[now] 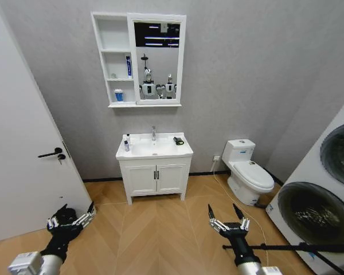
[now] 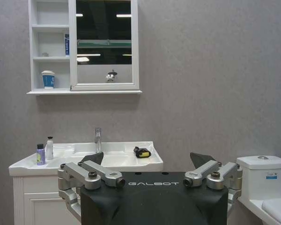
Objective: Move facial cleanser and shampoo from washbasin to cabinet, then wipe washbasin with towel.
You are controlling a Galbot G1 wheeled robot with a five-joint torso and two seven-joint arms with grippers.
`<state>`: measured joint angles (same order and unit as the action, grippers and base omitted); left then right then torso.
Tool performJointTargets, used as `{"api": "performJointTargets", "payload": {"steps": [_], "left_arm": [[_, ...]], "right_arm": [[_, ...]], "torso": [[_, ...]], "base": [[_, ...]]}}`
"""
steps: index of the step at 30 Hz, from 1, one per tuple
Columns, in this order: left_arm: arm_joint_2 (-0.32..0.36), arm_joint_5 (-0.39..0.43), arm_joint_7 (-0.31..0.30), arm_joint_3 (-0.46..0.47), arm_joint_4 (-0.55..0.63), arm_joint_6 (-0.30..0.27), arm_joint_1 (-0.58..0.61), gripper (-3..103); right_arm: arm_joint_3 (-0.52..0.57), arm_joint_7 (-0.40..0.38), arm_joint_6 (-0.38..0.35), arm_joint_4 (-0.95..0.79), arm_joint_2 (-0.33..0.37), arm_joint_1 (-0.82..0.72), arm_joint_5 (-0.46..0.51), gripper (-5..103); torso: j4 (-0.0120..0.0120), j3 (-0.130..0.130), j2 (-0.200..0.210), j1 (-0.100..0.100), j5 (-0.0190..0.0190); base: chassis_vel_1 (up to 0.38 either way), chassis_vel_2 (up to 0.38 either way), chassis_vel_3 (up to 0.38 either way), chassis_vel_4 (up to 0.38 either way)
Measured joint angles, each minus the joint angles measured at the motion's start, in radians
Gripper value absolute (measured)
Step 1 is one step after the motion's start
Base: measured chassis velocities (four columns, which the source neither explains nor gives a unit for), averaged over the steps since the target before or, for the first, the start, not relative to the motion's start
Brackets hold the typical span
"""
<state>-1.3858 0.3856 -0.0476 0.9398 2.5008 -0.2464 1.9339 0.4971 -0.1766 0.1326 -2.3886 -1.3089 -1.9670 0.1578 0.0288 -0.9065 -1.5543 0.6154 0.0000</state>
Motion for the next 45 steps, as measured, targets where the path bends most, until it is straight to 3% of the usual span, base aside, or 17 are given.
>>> {"api": "performJointTargets", "payload": {"steps": [45], "left_arm": [[-0.008,-0.009,0.004,-0.005,-0.001,-0.001,0.002,97]], "right_arm": [[-0.004,0.005,-0.009,-0.004,-0.009,-0.011,-0.005,100]], "torso": [[0.0000,0.000,0.000,0.000,0.0000]], "base": [[0.000,0.000,0.000,0.000]]}}
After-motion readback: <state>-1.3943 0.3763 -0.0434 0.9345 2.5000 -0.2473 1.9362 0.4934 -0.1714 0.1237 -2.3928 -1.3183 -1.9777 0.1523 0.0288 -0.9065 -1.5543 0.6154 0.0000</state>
